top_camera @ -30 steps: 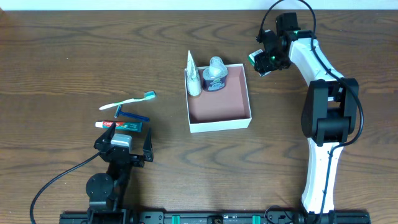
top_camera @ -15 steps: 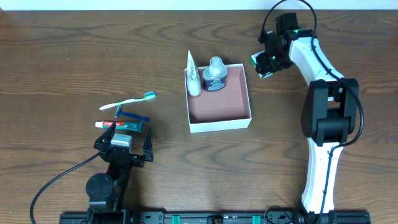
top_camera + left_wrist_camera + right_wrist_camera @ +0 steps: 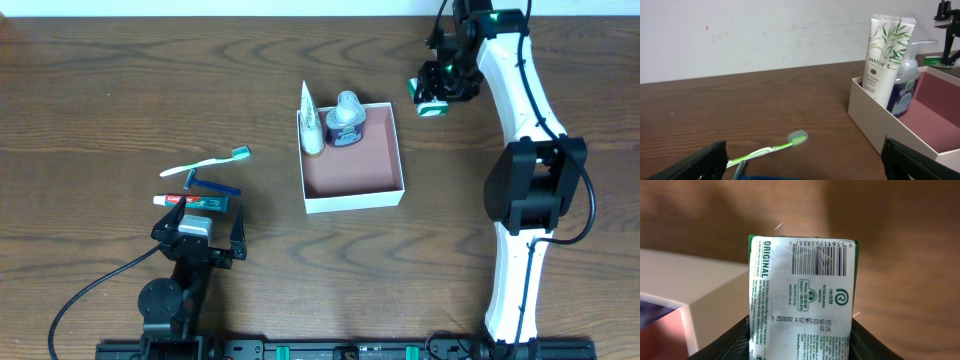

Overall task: Pack container
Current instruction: 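Lower the soap bar box with the right gripper into the box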

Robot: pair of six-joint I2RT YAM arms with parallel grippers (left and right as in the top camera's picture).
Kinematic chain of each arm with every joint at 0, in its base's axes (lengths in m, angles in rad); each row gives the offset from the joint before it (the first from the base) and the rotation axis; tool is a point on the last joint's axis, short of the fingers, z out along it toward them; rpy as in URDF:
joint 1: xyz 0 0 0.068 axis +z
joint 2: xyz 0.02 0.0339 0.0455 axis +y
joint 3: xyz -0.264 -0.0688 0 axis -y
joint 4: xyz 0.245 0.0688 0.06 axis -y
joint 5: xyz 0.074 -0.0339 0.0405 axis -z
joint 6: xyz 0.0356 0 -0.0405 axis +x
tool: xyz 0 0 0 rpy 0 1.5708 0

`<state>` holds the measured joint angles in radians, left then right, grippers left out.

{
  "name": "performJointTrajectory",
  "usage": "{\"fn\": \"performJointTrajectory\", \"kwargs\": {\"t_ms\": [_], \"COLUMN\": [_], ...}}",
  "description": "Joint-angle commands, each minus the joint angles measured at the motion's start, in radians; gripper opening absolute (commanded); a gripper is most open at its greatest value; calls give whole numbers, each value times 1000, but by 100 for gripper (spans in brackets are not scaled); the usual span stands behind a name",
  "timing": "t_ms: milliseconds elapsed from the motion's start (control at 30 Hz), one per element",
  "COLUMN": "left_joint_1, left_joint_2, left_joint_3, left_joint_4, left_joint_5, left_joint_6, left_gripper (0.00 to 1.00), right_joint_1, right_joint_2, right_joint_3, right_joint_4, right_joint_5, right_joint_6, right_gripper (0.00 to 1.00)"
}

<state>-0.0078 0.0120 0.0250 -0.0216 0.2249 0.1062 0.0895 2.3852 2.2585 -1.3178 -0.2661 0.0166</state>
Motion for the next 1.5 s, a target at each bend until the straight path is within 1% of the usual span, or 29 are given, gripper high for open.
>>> {"fn": "performJointTrajectory", "kwargs": {"t_ms": [0,267,467,733,933,1067,1233,1467], "left_joint_1": [-3,-3,-3,-3,-3,-3,-3,-3], "left_joint_2": [-1,-1,-1,-1,-1,-1,-1,-1], "left_joint_3": [-21,-21,-21,-21,-21,-21,-21,-21], "left_joint_4": [-30,-30,-30,-30,-30,-30,-30,-30], "left_joint_5": [2,2,2,2,2,2,2,2], "left_joint_6": [9,9,9,9,9,9,9,9], "left_gripper": [98,98,98,98,98,98,98,98], "right_joint_1": [32,87,87,89,109,144,190,225], "right_joint_2": [-20,-33,-89,-169,-171,-171,-171,-171], "right_joint_3": [25,30,31,31,30,30,29,8], "right_joint_4": [-37,-63,-63,-90,-149,-157,-159,-158], "right_joint_5": [-136,-195,-198,-198,-198,-193,-141,-77], "right_joint_6": [63,54,58,62,65,66,103,154], "right_gripper": [36,35,35,36,35,36,39,40]}}
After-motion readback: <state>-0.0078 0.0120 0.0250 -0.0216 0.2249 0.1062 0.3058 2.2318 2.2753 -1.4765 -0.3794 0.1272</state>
